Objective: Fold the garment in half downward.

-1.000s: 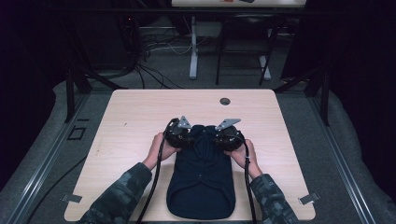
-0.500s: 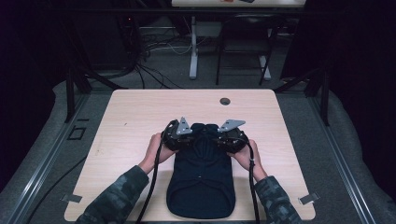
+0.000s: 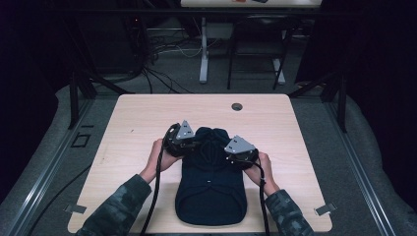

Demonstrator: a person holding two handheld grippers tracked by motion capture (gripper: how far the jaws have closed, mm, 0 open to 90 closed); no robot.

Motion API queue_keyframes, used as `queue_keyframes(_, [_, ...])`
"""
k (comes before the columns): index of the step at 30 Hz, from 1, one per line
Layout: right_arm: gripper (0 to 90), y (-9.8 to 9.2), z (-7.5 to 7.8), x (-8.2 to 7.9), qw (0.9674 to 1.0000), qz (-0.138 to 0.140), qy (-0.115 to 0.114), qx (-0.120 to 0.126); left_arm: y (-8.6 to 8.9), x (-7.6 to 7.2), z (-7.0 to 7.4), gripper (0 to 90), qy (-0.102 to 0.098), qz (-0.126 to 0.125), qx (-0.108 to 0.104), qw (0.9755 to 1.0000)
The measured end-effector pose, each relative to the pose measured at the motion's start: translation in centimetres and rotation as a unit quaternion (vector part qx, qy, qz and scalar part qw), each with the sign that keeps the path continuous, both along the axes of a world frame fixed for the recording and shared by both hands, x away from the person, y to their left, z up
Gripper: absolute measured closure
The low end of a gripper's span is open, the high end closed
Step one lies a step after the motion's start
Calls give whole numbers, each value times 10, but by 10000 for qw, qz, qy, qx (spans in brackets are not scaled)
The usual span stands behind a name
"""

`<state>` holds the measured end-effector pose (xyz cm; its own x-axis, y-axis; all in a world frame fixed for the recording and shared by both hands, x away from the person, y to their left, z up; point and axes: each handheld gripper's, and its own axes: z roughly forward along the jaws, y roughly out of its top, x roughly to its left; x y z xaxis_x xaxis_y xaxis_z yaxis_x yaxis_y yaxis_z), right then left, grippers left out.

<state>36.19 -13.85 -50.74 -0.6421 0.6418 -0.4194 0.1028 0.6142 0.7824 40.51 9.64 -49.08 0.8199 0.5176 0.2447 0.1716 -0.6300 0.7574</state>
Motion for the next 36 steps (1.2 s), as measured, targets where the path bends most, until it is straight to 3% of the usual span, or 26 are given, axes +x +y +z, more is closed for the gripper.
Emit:
queue_keyframes(2, [678,-1,1,0,10000,19,-22,67,-1,-2,2,703,-168,39,26,9998])
queue_keyframes(3, [672,-3,3,1,9998,74,104,182,-1,-3,3,705,-199,47,24,9998])
queue_keyframes(4, [665,-6,4,4,9982,137,419,399,-1,-4,3,706,-209,44,-10,9998])
queue_keyframes(5, [650,-9,5,5,9962,129,595,627,-1,-5,3,707,-251,24,-25,9997])
queue_keyframes(8, [584,-19,6,12,9849,186,1292,1139,-3,-7,4,708,-373,-37,36,9993])
queue_keyframes(9, [530,-21,7,14,9804,188,1534,1220,-4,-8,4,708,-441,-60,63,9990])
queue_keyframes(11, [517,-23,7,17,9749,144,1798,1304,-7,-10,4,709,-546,-89,117,9984])
queue_keyframes(15, [538,-24,7,18,9703,59,2019,1329,-9,-14,5,708,-724,-163,175,9971])
queue_keyframes(18, [617,-24,7,16,9724,57,1985,1225,-8,-15,4,707,-683,-180,166,9974])
queue_keyframes(21, [678,-22,7,12,9762,49,1849,1136,-7,-15,3,695,-451,-126,148,9988])
queue_keyframes(26, [699,-13,3,0,9871,67,1386,798,-3,-13,0,631,13,-76,215,9997])
queue_keyframes(29, [703,-10,0,-8,9921,99,1074,640,1,-10,-4,570,382,-123,141,9991])
queue_keyframes(36, [704,-7,-4,-16,9971,254,574,419,6,-6,-11,404,952,-133,-92,9953])
